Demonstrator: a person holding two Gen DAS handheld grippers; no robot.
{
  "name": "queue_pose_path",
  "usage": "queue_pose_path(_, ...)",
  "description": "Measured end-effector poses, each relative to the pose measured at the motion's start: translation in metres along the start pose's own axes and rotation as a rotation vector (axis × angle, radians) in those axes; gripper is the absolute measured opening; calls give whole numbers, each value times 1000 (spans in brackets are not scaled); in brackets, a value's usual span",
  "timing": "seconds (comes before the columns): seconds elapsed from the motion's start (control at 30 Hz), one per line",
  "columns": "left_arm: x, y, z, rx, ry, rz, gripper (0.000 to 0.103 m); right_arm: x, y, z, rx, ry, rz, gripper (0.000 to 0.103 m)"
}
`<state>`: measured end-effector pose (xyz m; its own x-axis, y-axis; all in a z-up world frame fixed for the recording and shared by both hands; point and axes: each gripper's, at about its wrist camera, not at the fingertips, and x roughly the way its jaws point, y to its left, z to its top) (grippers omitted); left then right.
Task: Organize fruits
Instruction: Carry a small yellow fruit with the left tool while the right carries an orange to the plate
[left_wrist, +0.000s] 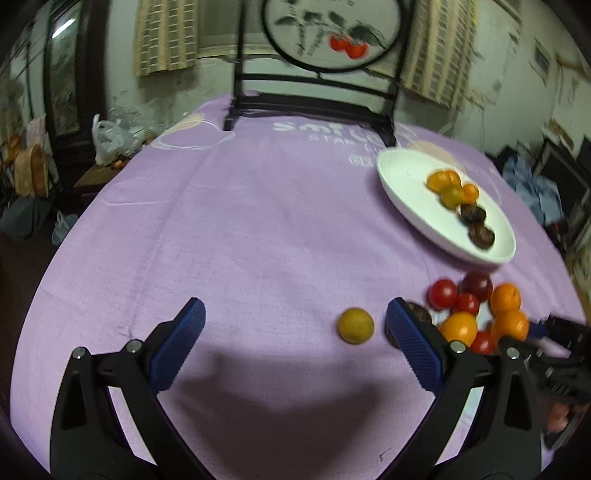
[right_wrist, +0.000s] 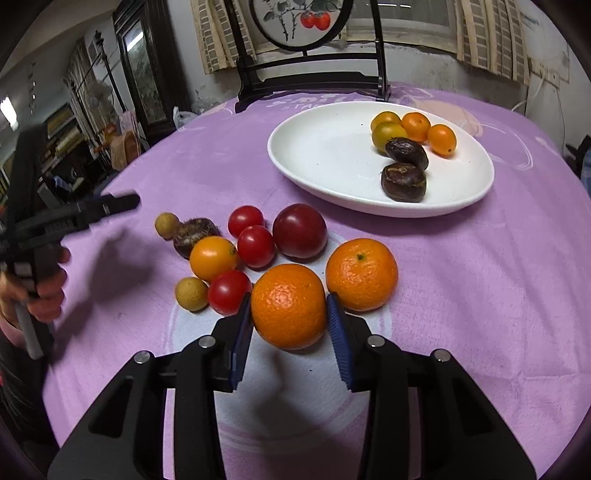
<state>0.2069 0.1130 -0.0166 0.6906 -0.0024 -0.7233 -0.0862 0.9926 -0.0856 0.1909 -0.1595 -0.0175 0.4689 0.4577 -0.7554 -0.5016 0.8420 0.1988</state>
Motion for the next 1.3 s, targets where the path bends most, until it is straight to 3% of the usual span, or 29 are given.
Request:
queue_pose_path(0.07,3,-8,-3,48,12,-1,98,-2,0,0,-1,-5,-12,40)
queue_pose_path(0.23,13,-28,-10,152,51,-16,75,-4,4,0,-12,-8,-20,40)
queue_pose_path(0.5,32,-34,-14,178,106,-22,45,-5,3,1,-15,-12,-26,40)
queue_pose_path(0.77,41,-37,-13,192,108,-19,36,-8,4,2,-16,-23,-29,40)
queue_pose_path(0.83,41,-39,-14,200,103,-27,27,-8,4,2,-15,-26,-28,40)
queue_pose_path(1.03,33,-39,-14,186,92,-34,27,-18,2,4,-8,-69,-5,40)
queue_pose_path(1.2,13,-38,2,97,9,-99,27,-32,-8,17,26,-176,-7,40)
queue_pose_path(1.3,7,-57,19,82,-31,-155,27,-34,-23,30,74,-242,-37,40)
